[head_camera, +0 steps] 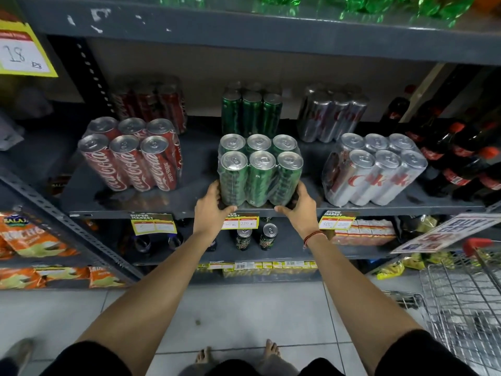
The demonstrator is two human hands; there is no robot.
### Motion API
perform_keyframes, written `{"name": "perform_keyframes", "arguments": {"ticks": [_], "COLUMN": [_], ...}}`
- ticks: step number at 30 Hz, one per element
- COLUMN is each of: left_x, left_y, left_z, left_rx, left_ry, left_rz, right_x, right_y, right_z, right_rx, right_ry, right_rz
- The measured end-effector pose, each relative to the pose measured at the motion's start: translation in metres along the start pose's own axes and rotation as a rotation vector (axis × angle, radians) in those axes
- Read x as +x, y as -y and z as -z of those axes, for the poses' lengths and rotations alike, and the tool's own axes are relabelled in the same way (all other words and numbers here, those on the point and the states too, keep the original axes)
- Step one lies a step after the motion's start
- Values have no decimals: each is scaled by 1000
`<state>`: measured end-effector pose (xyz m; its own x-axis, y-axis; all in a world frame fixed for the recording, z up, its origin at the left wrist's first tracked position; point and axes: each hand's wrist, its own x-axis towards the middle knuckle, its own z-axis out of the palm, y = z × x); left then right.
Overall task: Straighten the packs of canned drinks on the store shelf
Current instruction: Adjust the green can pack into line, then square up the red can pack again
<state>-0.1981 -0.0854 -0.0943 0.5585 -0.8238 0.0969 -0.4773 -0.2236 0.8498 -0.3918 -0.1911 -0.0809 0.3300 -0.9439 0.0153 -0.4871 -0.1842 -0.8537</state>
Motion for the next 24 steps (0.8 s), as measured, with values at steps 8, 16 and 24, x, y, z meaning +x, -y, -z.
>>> {"name": "perform_keyframes", "arguments": {"ticks": [8,16,24], "left_x": [-14,3,48], "left_y": [12,70,114], "left_z": [53,158,207], "left_rx": [-228,-234,-164], "left_ry": [-305,-640,-86], "left_rz": [53,125,244], "right_x": [-64,-53,15], "right_y": [35,120,139], "right_z": [-75,-161,-212], "right_rx": [148,186,57], "right_ry": [-504,-72,382], "right_rz": [30,233,-69]}}
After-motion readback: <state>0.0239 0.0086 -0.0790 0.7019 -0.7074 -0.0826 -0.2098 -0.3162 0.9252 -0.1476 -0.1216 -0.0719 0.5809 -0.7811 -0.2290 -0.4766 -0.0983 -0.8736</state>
